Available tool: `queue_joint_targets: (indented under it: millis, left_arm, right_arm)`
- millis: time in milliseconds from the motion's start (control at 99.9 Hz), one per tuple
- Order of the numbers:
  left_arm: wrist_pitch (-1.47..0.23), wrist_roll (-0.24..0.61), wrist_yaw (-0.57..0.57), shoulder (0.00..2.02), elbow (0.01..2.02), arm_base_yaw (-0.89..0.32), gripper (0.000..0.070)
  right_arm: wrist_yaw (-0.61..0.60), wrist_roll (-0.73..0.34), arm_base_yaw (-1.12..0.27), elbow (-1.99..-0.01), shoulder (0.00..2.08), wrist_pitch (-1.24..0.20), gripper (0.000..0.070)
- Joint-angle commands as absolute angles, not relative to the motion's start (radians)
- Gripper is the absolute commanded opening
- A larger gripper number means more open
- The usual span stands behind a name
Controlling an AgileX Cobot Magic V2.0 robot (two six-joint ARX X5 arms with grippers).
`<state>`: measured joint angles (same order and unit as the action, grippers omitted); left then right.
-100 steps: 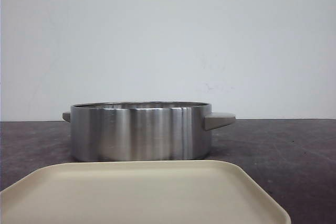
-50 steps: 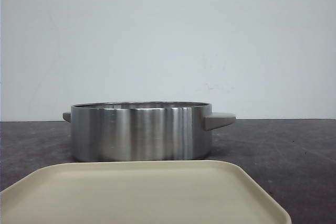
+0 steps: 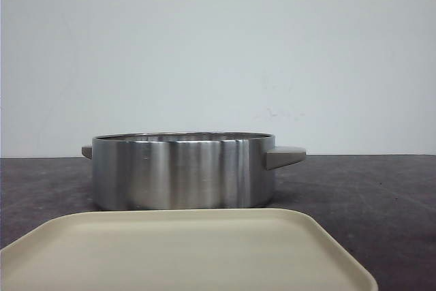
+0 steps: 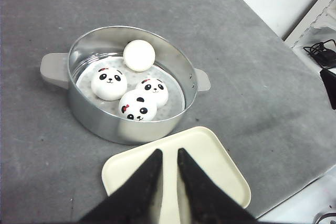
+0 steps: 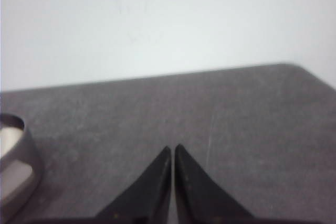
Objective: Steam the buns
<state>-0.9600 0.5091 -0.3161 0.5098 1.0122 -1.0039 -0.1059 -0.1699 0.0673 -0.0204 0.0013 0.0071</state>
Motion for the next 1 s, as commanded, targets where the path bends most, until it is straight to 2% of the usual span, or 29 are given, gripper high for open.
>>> queue_joint_targets:
  millis: [0, 240, 370, 491, 991]
  left_arm:
    - [-0.951, 0.51, -0.318, 0.514, 1.026, -1.015, 0.0]
    - [-0.95, 0.51, -0.318, 0.509, 1.026, -1.015, 0.0]
    - [-0.95, 0.51, -0.318, 0.509, 1.026, -1.015, 0.0]
    - [-0.95, 0.51, -0.318, 0.509, 1.026, -1.015, 0.0]
    - [-0.95, 0.51, -0.318, 0.509, 1.026, -1.015, 0.0]
  right_arm:
    - [-0.1, -0.175, 0.077, -0.011, 0.004, 0.006, 0.0004]
    - [-0.05, -0.165, 0.074, -0.011, 0.004, -0.064, 0.0004]
    - [-0.052, -0.165, 0.058, -0.011, 0.004, -0.178, 0.0004]
    - [-0.018, -0.148, 0.054, -0.011, 0.004, -0.176, 0.0004]
    - [-0.019, -0.146, -0.002, -0.011, 0.004, -0.155, 0.0005]
